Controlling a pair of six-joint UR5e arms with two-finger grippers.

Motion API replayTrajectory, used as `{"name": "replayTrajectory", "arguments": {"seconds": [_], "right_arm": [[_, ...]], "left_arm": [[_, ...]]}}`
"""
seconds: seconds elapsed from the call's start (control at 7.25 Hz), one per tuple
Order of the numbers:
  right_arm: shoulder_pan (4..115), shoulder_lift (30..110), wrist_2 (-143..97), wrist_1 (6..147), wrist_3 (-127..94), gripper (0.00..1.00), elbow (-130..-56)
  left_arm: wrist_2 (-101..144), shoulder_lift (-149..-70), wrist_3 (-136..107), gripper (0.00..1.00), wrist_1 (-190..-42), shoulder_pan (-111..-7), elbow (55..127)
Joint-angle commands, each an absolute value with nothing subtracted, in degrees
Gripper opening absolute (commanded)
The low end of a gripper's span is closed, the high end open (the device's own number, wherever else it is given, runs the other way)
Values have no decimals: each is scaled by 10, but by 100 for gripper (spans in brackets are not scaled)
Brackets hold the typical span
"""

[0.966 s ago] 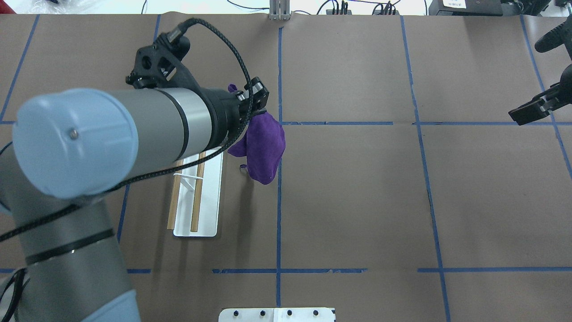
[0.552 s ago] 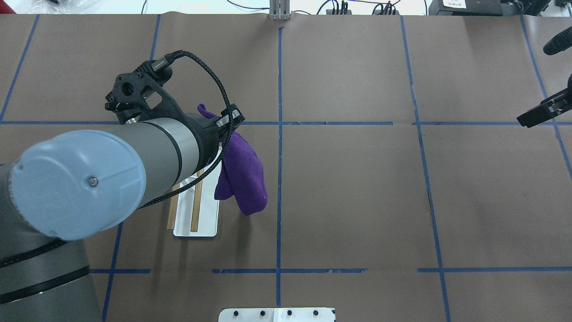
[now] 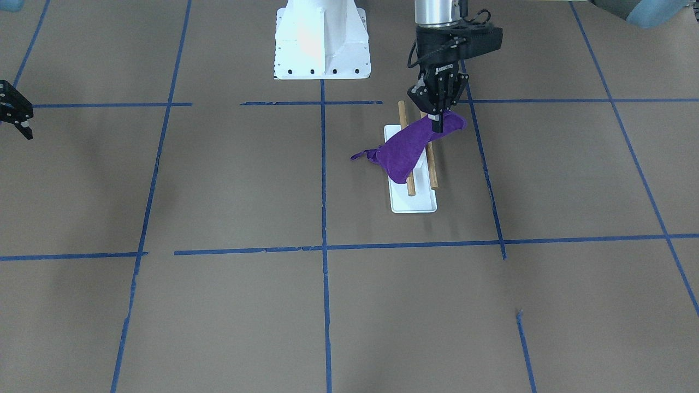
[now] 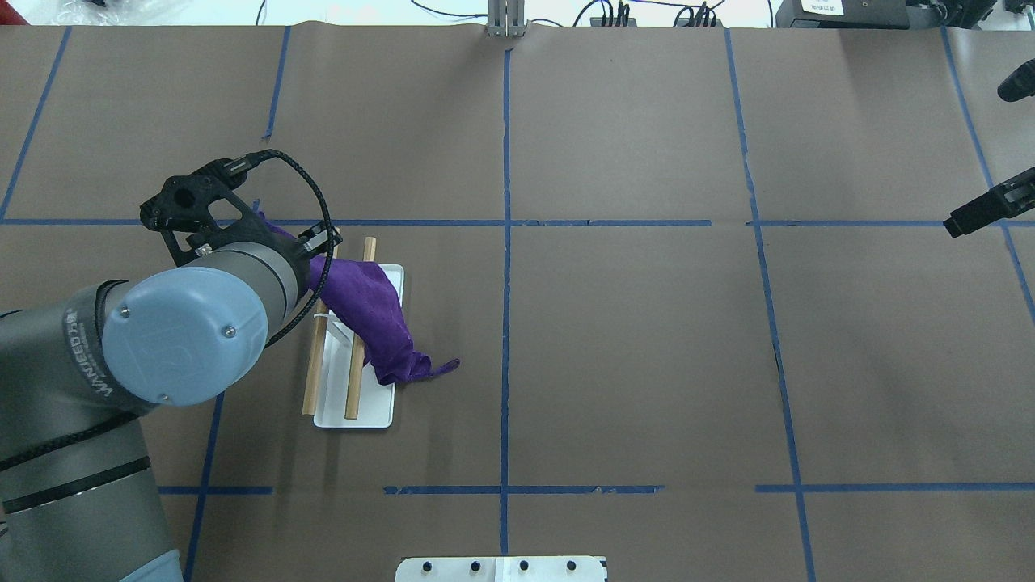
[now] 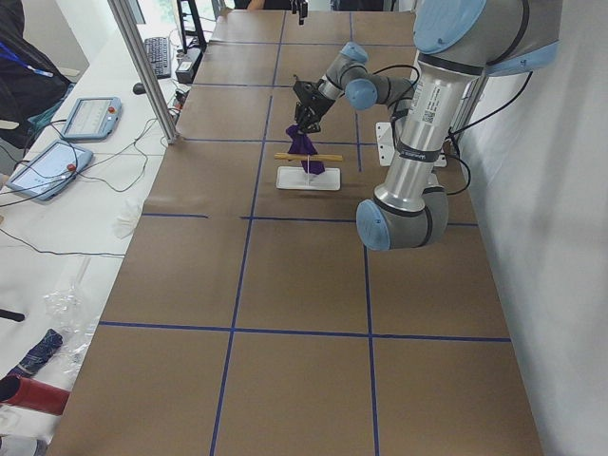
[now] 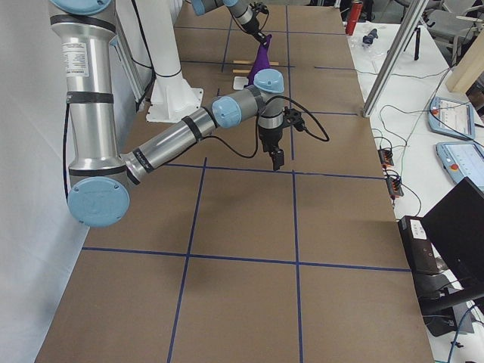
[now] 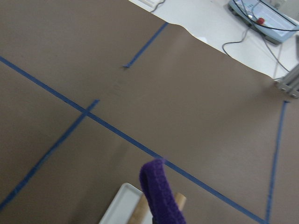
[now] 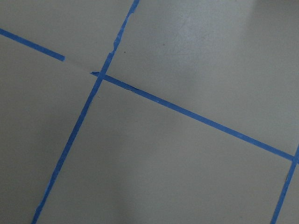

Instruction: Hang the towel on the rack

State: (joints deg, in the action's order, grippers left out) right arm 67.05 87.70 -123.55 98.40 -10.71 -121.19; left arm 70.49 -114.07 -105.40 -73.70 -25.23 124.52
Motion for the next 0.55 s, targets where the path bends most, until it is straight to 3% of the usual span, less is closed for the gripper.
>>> {"name": "replayTrajectory", "arguments": {"seconds": [0.0, 0.28, 0.41], "right_arm": [[673, 877, -1238, 983, -109, 100, -1203], [677, 877, -1247, 983, -112, 100, -1196], [677, 878, -1246, 984, -113, 100, -1194]], "left_arm": [[681, -1110, -1054, 0, -737, -258, 1189], [680, -1111, -1054, 0, -738, -260, 1145], [682, -1112, -1048, 27, -739, -259, 1144]]}}
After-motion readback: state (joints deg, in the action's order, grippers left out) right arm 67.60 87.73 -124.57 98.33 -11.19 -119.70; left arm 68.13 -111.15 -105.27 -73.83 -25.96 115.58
